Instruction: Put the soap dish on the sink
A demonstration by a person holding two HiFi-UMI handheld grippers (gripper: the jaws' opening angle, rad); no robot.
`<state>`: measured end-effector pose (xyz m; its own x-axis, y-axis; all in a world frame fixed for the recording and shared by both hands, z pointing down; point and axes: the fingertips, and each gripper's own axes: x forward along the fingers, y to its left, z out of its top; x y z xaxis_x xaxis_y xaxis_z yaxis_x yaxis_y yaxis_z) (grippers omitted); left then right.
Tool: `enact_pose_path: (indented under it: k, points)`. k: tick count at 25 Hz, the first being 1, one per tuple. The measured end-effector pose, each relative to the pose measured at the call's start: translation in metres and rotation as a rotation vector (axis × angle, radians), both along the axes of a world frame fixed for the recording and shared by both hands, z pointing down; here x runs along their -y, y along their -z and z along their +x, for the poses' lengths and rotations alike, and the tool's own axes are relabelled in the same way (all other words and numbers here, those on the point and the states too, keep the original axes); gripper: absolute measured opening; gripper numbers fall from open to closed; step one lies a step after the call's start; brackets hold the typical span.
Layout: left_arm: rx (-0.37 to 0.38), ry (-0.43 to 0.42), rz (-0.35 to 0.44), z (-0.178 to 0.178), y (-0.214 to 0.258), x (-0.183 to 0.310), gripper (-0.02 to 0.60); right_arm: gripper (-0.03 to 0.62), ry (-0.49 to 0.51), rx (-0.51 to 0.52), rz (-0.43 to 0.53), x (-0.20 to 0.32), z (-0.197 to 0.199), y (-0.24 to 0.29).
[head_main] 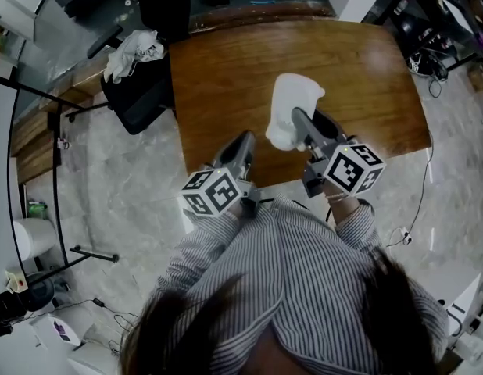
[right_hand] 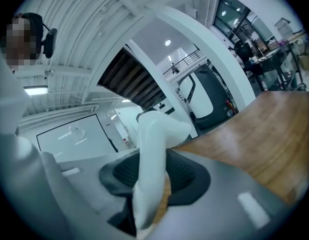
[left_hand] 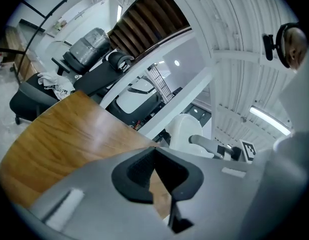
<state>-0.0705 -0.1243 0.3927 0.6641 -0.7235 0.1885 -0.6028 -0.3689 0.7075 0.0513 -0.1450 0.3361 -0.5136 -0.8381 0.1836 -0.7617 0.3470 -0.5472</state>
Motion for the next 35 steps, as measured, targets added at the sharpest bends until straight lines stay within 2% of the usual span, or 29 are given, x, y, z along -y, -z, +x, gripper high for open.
enact_pose_path:
  k: [10, 17, 23, 35]
  points:
    - [-0.021, -0.063, -0.106, 0.005, -0.033, 0.025, 0.0, 0.138, 0.032, -0.041, -0.11, 0.034, -0.012, -0.037]
    - [-0.013, 0.008, -0.141, -0.008, -0.046, 0.043, 0.0, 0.138, 0.072, -0.061, -0.178, 0.055, -0.016, -0.063]
    - [-0.025, 0.049, -0.213, -0.008, -0.065, 0.044, 0.0, 0.138, 0.122, -0.087, -0.257, 0.068, -0.016, -0.097]
    - [-0.015, 0.078, -0.323, -0.001, -0.11, 0.024, 0.0, 0.138, 0.19, -0.101, -0.428, 0.06, -0.02, -0.178]
